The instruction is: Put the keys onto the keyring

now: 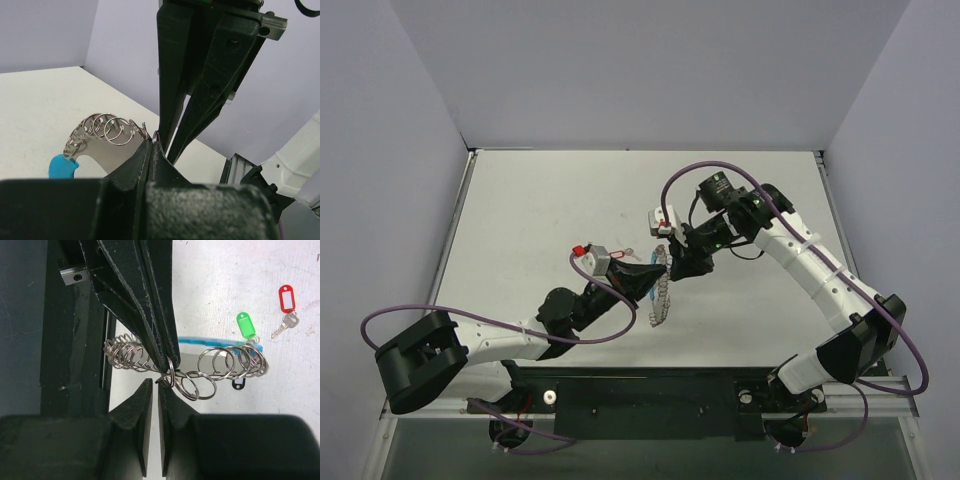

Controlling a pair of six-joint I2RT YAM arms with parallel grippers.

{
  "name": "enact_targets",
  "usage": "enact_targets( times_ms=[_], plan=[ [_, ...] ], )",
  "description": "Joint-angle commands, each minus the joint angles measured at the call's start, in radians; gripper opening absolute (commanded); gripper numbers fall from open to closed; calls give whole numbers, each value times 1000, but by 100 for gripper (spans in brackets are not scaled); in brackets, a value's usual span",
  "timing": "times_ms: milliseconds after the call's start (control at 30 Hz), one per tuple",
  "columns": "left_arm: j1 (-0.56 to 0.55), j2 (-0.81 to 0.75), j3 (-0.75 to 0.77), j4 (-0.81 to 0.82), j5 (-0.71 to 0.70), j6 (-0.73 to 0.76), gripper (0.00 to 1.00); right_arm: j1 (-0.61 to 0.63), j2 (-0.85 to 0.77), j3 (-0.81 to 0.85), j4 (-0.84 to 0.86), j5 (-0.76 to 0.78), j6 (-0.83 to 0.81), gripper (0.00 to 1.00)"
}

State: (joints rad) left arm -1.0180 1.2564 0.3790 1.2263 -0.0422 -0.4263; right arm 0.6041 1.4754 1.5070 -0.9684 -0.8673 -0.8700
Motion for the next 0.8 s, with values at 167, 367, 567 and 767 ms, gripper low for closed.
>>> enact_targets(
  times_ms=[167, 367, 567, 767],
  plan=[
    [16, -28, 14, 418, -10, -15, 0, -18, -41, 10, -20, -64, 81, 22],
    [19, -23, 6, 418, 16, -34, 0, -49, -52, 32, -21, -90, 98, 24],
    [24, -15, 14, 418, 42, -49, 0, -56, -32, 56, -18, -111, 114, 24],
    [27, -9, 20, 418, 90, -58, 0, -58, 2, 73, -12, -121, 129, 23]
  ],
)
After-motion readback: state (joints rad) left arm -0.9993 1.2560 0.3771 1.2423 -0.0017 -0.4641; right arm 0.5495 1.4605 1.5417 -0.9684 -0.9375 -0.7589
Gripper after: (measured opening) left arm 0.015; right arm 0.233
